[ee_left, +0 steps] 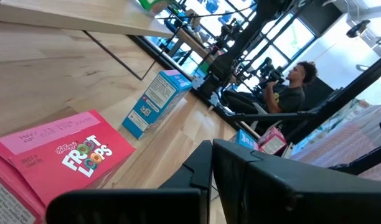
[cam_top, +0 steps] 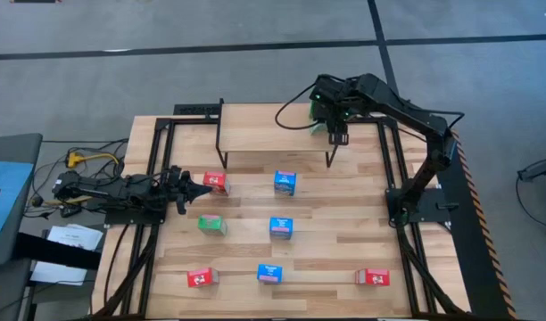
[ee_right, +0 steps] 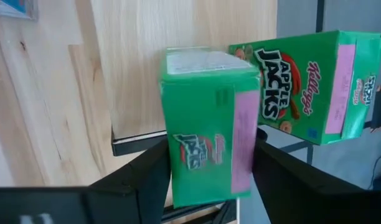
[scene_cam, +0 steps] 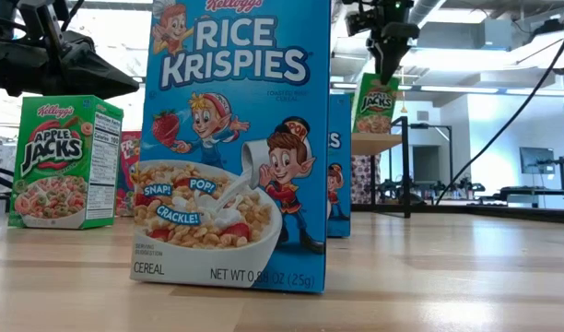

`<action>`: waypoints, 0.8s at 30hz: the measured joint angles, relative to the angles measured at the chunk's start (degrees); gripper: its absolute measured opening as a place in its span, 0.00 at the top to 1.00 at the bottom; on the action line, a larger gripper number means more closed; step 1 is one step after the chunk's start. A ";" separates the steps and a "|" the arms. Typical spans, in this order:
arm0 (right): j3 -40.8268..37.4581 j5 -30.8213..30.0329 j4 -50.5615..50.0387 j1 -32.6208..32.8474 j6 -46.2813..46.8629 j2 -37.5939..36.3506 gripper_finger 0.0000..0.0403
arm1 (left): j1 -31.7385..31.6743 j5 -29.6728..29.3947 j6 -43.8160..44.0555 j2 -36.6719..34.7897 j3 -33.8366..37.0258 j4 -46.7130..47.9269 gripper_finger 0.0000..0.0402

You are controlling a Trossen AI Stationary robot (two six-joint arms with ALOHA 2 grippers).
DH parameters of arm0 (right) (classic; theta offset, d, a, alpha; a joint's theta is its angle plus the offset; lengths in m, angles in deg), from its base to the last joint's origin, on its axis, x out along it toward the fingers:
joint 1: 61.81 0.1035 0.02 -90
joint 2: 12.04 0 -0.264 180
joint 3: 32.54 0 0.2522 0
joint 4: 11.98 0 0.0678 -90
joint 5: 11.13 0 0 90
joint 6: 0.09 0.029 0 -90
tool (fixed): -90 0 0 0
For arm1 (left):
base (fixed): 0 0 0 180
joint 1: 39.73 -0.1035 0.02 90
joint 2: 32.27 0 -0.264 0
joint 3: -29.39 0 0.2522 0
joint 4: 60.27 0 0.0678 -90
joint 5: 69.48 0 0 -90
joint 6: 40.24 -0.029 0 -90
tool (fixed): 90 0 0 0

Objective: Stack cereal on shelf
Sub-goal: Put the right green cereal box on the shelf aligned with the other green cereal box

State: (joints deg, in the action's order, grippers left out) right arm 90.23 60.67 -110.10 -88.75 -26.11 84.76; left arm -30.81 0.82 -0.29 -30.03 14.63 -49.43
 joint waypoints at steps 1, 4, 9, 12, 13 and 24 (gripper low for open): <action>0.00 0.02 -0.02 -0.02 0.02 0.00 0.39 | -0.01 -0.02 0.02 0.00 -0.01 0.00 1.00; 0.00 0.00 -0.02 -0.04 0.00 0.00 0.39 | -0.01 -0.02 0.00 -0.01 -0.01 -0.01 1.00; 0.00 -0.05 0.00 -0.59 0.00 0.00 0.39 | -0.02 -0.07 0.07 0.00 -0.02 -0.02 1.00; 0.00 -0.22 0.03 -1.00 -0.24 0.00 0.39 | -0.01 -0.08 0.24 -0.01 0.00 -0.01 1.00; 0.00 -0.29 0.00 -1.04 -0.46 -0.04 0.39 | -0.01 -0.08 0.24 0.00 -0.01 -0.02 1.00; 0.00 -1.91 -0.46 -0.46 -1.30 -0.11 0.39 | 0.00 -0.18 -0.15 -0.02 0.00 -0.02 1.00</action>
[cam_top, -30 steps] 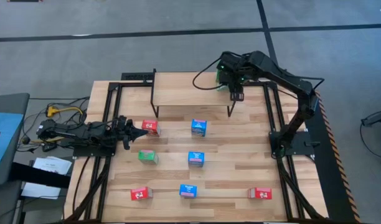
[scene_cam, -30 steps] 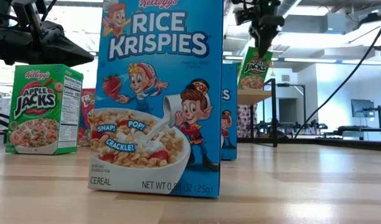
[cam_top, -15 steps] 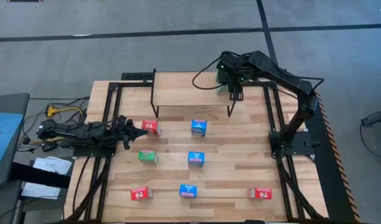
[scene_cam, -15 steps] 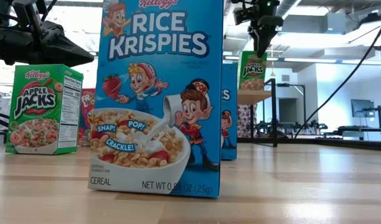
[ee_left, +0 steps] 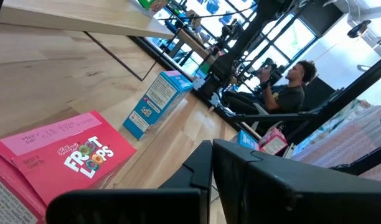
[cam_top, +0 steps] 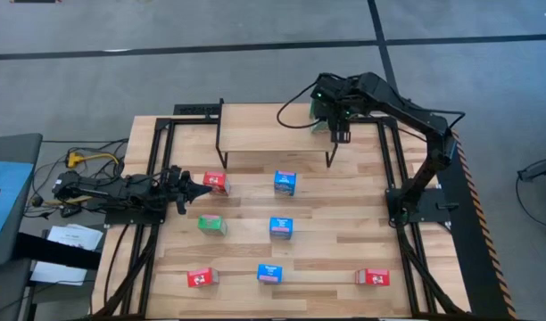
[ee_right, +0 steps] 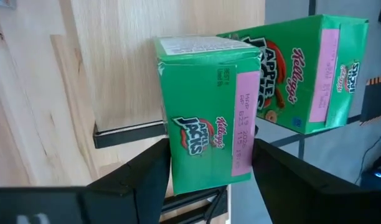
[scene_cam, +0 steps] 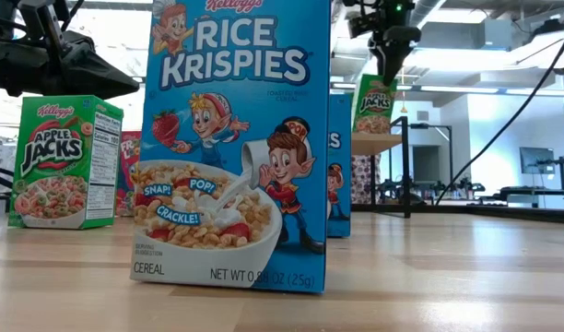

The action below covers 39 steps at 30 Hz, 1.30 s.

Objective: Stack cereal on shelf
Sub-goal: Put the right green cereal box on the shelf aligned with the other green cereal box

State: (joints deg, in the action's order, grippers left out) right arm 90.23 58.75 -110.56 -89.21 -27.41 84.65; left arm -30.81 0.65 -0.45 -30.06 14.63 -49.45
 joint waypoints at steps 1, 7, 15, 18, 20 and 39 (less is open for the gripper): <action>0.00 -0.01 -0.46 0.24 -0.01 0.00 0.39 | 0.00 0.00 -0.02 0.02 -0.02 0.00 1.00; 0.00 0.09 -0.25 0.42 -0.17 -0.03 0.39 | -0.01 -0.01 0.00 0.01 0.00 0.00 1.00; 0.02 0.12 -0.16 0.40 -0.16 -0.09 0.39 | 0.00 1.23 1.01 0.01 0.00 0.02 1.00; 0.02 0.17 -0.17 0.40 -0.18 -0.09 0.39 | 0.00 1.47 1.01 0.02 -0.02 0.18 1.00; 0.02 0.19 -0.17 0.40 -0.16 -0.09 0.39 | 0.00 1.49 1.01 0.02 -0.01 0.19 1.00; 0.02 0.30 0.57 0.35 -1.65 -0.09 0.39 | 0.00 1.51 1.01 0.02 0.00 0.22 1.00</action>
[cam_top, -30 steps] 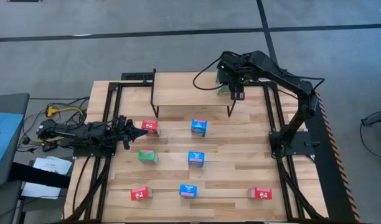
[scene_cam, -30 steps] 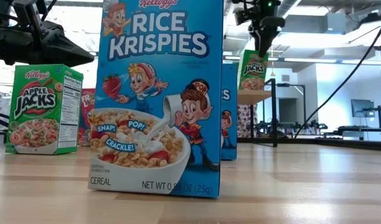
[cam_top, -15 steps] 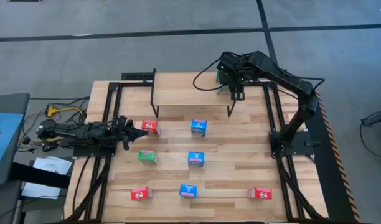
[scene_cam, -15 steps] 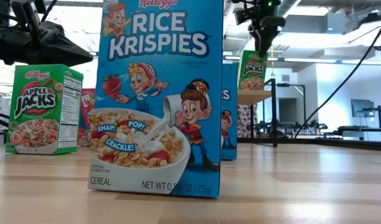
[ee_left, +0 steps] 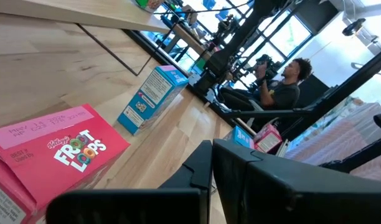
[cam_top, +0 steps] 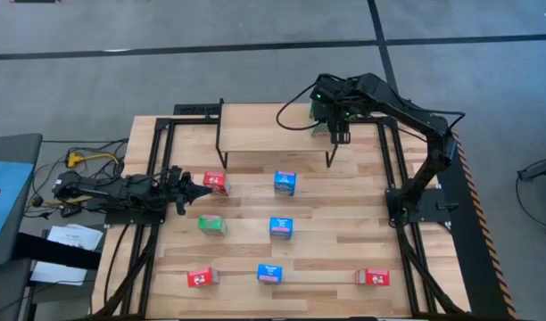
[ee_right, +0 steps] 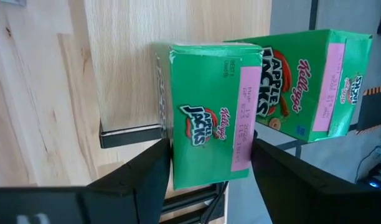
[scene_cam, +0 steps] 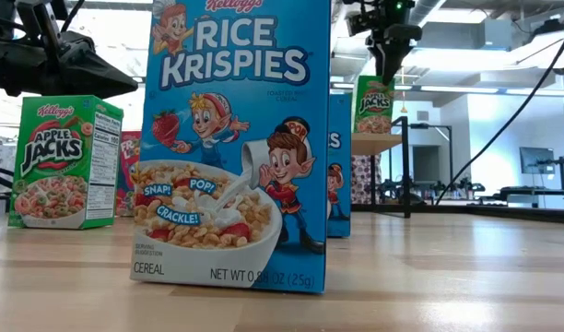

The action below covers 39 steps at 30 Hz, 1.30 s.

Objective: Stack cereal on shelf
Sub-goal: Put the right green cereal box on the shelf aligned with the other green cereal box, then put the green cereal box on the shelf aligned with the other green cereal box

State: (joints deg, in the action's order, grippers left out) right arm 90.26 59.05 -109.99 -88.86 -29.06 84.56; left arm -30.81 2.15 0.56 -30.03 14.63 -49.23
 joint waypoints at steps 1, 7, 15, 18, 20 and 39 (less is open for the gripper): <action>0.00 0.01 0.00 0.00 -0.01 0.00 0.39 | 0.00 0.00 0.00 -0.02 -0.02 -0.02 1.00; 0.00 0.08 0.38 -0.37 -0.02 0.00 0.39 | 0.00 0.00 0.00 -0.02 -0.02 0.00 1.00; 0.00 0.11 1.51 -0.48 -1.51 0.00 0.39 | 0.00 0.01 -0.02 -0.01 -0.01 0.00 1.00; 0.00 0.15 1.77 -0.55 -1.51 0.00 0.39 | 0.00 0.02 -0.02 -0.01 -0.01 0.00 1.00; 0.00 0.15 1.77 -0.59 -1.51 0.00 0.39 | 0.00 0.02 -0.02 0.00 0.00 0.00 1.00; 6.73 1.88 -4.28 0.23 2.26 -1.42 0.38 | 0.00 0.04 -0.02 -0.02 -0.02 0.00 1.00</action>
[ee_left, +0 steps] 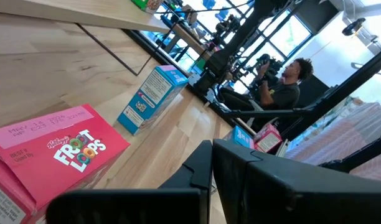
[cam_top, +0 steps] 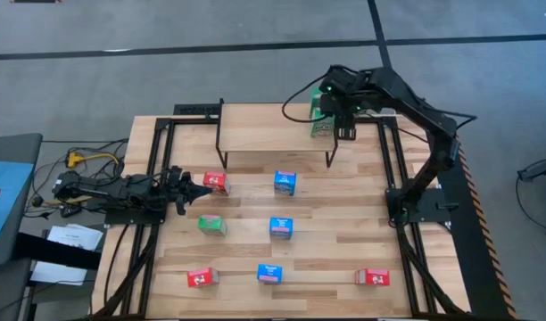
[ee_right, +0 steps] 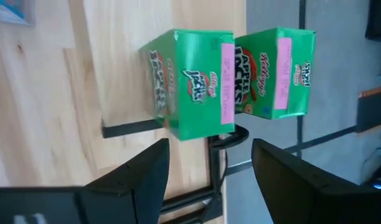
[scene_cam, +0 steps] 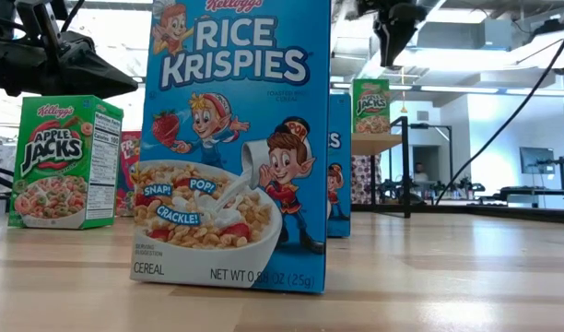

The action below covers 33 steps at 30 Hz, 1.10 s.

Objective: Stack cereal on shelf
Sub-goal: Put the green cereal box on the shelf aligned with the other green cereal box

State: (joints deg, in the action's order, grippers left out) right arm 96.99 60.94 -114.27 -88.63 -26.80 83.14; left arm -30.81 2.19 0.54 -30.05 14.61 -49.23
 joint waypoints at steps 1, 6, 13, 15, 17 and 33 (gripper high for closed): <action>0.56 0.86 -1.01 0.39 1.29 0.00 0.38 | 0.00 -0.02 0.00 0.00 0.00 0.00 1.00; 1.38 8.14 -1.51 1.37 9.32 -0.99 0.38 | 0.00 -0.02 0.00 0.00 0.00 0.00 1.00; 1.38 16.50 -1.50 4.43 20.73 -3.67 0.38 | 0.00 -0.02 0.00 0.01 0.02 0.00 1.00; 1.38 16.72 -1.50 6.17 23.06 -4.32 0.38 | -0.02 -0.02 0.00 0.02 0.02 0.00 1.00; 1.38 16.72 -1.51 8.33 25.21 -4.62 0.38 | -0.02 -0.02 0.00 0.02 0.01 0.01 1.00; 1.34 15.15 0.23 22.55 38.47 -4.37 0.38 | -0.01 -0.02 0.00 0.00 0.01 0.01 1.00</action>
State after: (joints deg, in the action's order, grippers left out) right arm 98.33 76.09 -114.04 -66.08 11.67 78.77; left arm -30.82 2.18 0.54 -30.06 14.62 -49.22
